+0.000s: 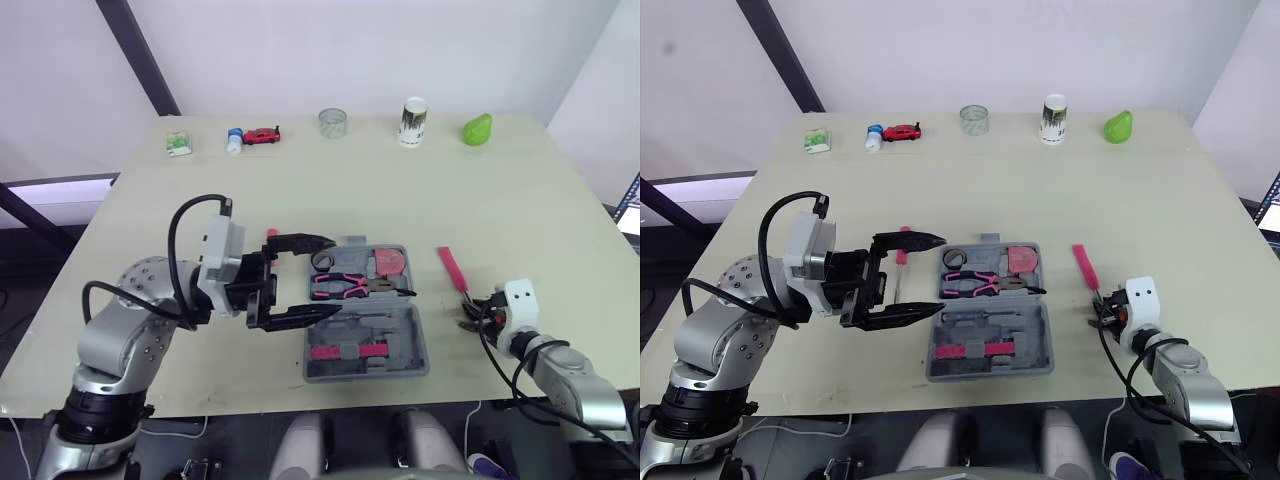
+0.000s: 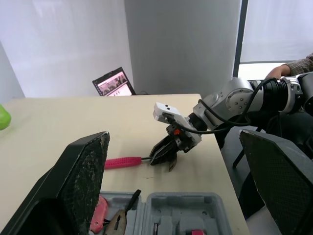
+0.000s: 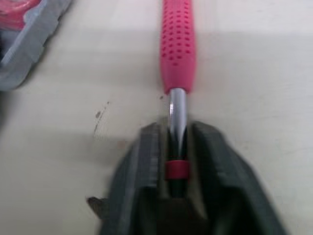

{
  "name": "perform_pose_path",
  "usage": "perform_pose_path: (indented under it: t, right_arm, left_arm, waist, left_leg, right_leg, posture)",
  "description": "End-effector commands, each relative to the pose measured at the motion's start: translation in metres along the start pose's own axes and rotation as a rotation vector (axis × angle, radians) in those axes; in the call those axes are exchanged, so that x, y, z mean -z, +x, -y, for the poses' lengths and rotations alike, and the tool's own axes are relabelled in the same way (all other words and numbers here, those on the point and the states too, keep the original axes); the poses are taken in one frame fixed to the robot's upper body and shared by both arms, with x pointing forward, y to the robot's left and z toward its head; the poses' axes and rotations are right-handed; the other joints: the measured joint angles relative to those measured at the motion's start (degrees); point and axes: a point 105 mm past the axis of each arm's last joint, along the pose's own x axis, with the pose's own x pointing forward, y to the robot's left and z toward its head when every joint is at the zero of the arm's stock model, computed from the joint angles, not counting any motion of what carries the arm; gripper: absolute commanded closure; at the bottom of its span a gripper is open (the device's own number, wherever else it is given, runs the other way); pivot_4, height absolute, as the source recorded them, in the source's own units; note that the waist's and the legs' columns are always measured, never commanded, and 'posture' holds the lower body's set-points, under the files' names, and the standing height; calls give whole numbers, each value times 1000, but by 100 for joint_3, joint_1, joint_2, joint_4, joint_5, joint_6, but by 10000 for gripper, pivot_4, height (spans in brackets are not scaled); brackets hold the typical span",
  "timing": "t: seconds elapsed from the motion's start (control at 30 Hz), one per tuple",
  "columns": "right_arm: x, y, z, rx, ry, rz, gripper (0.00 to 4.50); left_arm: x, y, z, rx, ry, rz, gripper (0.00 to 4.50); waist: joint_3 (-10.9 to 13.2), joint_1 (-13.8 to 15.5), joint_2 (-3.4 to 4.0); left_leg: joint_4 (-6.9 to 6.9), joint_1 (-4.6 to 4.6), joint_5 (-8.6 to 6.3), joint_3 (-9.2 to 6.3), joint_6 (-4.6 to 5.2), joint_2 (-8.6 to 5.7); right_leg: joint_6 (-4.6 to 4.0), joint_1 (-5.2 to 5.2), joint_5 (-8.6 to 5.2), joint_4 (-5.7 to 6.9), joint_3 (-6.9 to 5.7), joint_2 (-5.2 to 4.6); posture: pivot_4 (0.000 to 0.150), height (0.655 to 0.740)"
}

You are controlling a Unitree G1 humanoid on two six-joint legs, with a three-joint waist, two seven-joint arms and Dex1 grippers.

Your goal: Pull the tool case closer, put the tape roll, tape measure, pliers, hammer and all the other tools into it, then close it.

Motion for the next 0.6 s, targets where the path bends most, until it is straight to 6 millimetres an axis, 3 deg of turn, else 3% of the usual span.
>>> perform_pose_path:
  t: [0.03, 0.23, 0.6]
  right_arm:
    - [14, 2, 0, 12, 20, -40, 44413]
    - [11, 3, 1, 19, -6, -18, 44413]
    - [-54, -17, -3, -114, -223, 112, 44413]
  left_arm:
    - [-7, 5, 4, 26, 27, 17, 0]
    - [-6, 5, 5, 28, 26, 17, 0]
    - [-1, -1, 4, 20, 6, 8, 0]
  waist:
    - [-12, 3, -19]
    - [-22, -3, -34]
    - [-8, 10, -11]
  left_leg:
    - [0, 0, 0, -1, 0, 0]
    - [0, 3, 0, 0, 0, 2]
    - [0, -1, 0, 3, 0, 1]
  right_leg:
    - [0, 0, 0, 0, -1, 0]
    - [0, 1, 0, 0, 1, 0]
    - [0, -1, 0, 0, 4, -2]
  posture:
    - [1500, 7400]
    - [1500, 7400]
    - [1500, 7400]
